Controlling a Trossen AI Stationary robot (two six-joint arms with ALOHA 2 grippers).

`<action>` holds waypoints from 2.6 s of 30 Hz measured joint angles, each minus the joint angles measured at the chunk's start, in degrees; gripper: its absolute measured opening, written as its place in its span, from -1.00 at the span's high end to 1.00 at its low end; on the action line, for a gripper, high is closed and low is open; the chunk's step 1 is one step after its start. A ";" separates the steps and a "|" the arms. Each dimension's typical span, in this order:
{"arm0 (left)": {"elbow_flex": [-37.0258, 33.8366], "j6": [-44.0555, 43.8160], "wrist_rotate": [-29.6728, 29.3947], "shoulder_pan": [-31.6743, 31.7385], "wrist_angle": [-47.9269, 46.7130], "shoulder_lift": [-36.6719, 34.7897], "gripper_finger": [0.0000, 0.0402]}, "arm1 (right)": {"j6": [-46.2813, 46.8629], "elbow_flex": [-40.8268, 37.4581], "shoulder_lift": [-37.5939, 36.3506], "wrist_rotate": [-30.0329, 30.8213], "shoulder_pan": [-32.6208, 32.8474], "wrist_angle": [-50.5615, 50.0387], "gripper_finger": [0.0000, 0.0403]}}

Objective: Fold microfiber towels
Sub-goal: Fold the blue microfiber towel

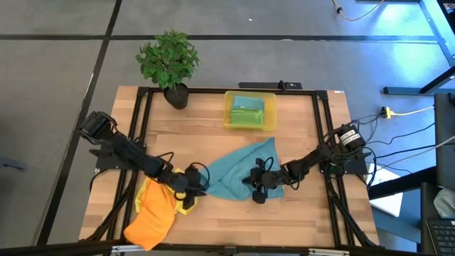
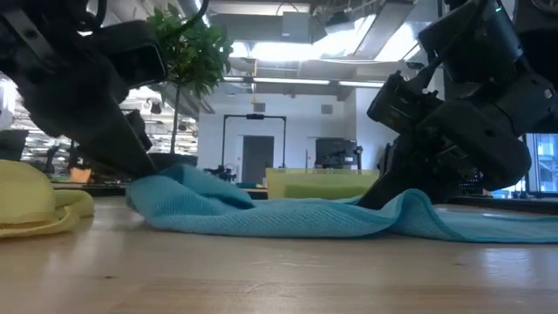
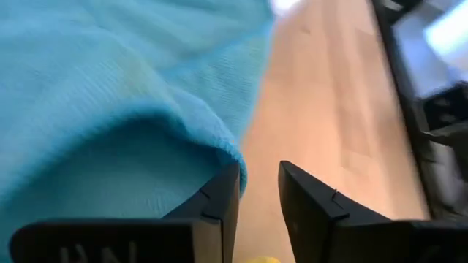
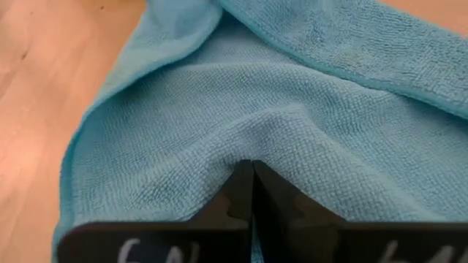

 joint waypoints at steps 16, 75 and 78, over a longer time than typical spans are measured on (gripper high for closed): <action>0.00 3.01 -3.87 -0.46 0.13 0.00 0.56 | 1.46 0.05 -0.11 -0.16 -0.28 -1.82 0.92; 0.07 -7.54 -18.47 6.67 -21.86 -4.02 0.56 | 3.07 -0.02 0.02 -2.80 -0.37 -2.86 0.92; 0.07 -9.09 -18.43 5.77 -21.80 -2.30 0.56 | 3.13 -0.02 0.04 -2.78 -0.37 -2.88 0.92</action>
